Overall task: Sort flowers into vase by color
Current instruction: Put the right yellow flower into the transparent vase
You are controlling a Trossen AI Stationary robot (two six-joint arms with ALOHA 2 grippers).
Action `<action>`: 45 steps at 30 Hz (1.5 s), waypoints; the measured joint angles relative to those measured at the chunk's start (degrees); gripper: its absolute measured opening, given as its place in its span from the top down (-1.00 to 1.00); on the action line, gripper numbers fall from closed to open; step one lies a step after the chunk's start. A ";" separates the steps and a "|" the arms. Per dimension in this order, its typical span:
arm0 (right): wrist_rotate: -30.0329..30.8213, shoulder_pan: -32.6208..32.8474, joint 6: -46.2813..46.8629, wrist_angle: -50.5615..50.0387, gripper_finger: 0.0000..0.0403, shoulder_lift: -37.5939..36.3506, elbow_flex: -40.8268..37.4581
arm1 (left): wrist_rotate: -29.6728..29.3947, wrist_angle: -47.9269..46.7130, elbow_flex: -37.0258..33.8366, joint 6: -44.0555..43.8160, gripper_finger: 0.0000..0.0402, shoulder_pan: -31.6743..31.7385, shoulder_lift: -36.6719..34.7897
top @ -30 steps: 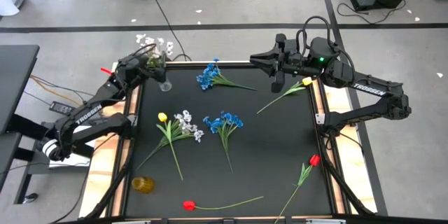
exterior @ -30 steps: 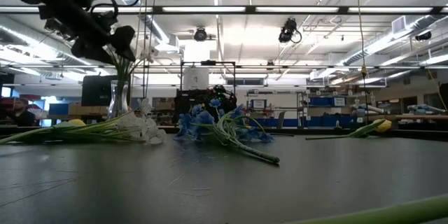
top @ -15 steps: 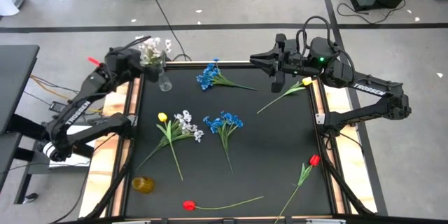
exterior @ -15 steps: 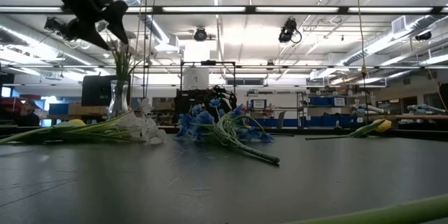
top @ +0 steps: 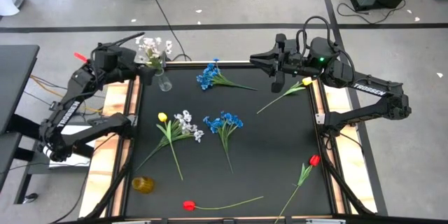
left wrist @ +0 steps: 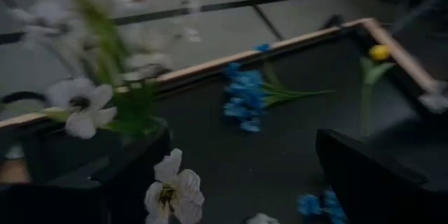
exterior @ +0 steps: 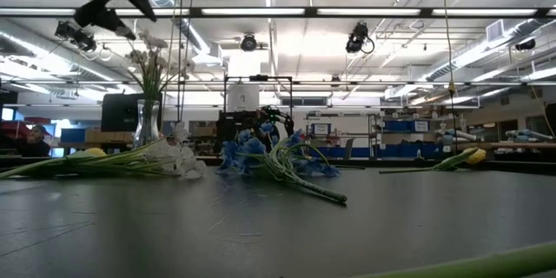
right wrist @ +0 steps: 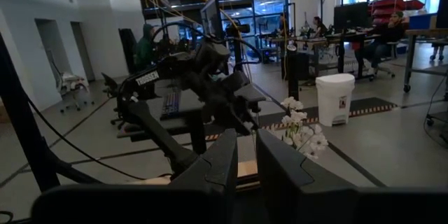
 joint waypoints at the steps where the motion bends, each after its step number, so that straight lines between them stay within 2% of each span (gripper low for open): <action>1: 0.00 0.02 0.00 0.00 0.68 0.00 0.00 | 1.75 0.00 0.28 -0.09 -0.81 0.00 0.00; 8: 0.00 0.01 0.00 0.01 0.68 -0.01 0.00 | 16.13 5.60 0.53 -0.42 -0.81 -0.92 0.02; 15: 0.00 0.00 0.00 0.00 0.68 0.00 0.00 | 17.43 19.45 0.53 5.59 -0.81 -4.05 0.01; 20: 0.00 0.02 0.00 0.02 0.68 0.00 0.00 | 21.19 27.77 0.53 6.22 -0.78 -6.81 -0.05; 25: 0.00 0.01 0.00 0.02 0.68 0.00 0.00 | 21.24 32.14 0.56 6.22 -0.65 -10.35 0.50; 30: 0.00 0.02 0.00 0.01 0.68 0.00 0.00 | 21.21 36.24 0.56 6.29 -0.55 -15.60 4.06; 37: 0.00 0.00 0.00 0.00 0.68 0.00 0.01 | 19.49 48.37 0.58 6.31 -0.54 -21.14 9.70; 45: 0.00 0.00 0.00 0.02 0.68 0.00 0.00 | 16.51 57.51 0.56 3.49 -0.54 -23.66 15.82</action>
